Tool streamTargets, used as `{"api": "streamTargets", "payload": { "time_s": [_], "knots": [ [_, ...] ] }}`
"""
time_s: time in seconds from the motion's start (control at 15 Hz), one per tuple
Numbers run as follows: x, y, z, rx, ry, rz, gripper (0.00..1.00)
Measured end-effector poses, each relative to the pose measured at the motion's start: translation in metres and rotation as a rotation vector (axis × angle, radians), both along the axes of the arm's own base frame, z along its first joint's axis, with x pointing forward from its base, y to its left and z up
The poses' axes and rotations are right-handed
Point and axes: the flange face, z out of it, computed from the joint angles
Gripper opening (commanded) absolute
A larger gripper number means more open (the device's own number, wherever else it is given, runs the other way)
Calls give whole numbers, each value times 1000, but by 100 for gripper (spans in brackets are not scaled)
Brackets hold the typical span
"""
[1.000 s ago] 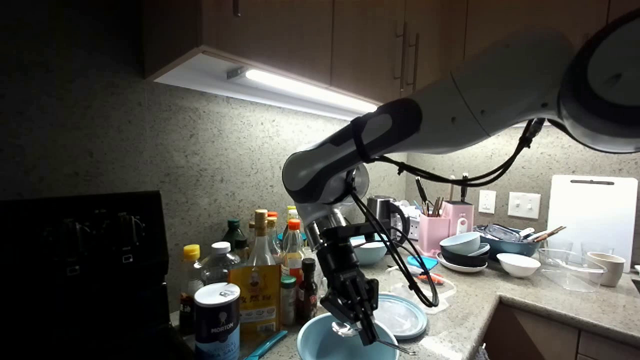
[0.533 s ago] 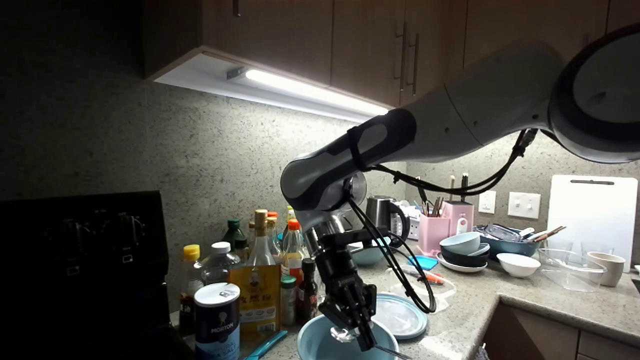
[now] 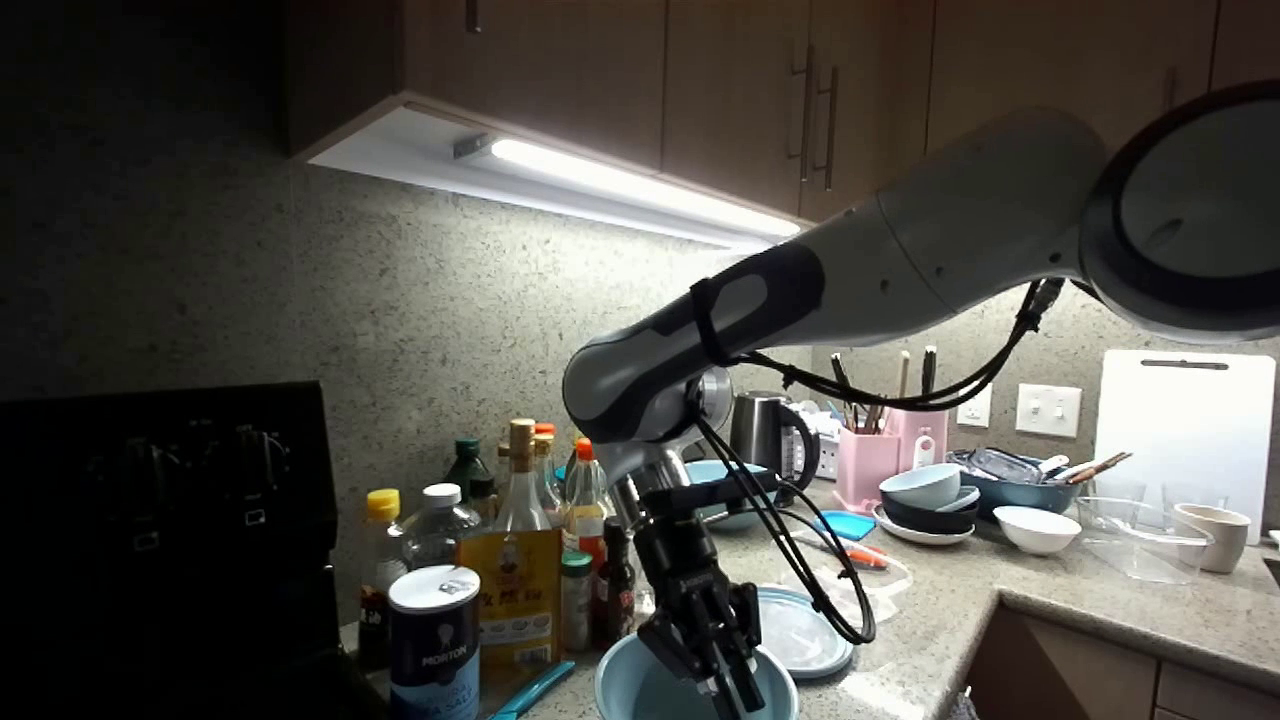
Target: Pick up the spoon and put it in the bowl
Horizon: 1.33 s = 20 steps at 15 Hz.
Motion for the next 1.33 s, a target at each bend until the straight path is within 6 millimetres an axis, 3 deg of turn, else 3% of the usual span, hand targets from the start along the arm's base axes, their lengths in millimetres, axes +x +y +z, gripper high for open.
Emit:
{"api": "streamTargets", "payload": {
  "time_s": [0.33, 0.4, 0.67, 1.0, 1.33],
  "knots": [
    [1, 0, 1, 3, -2, -2, 92],
    [1, 1, 2, 5, -3, -3, 72],
    [1, 1, 2, 5, -4, -3, 98],
    [6, 1, 2, 21, -35, -15, 100],
    [24, -9, 13, 122, -198, -120, 100]
  ]
}}
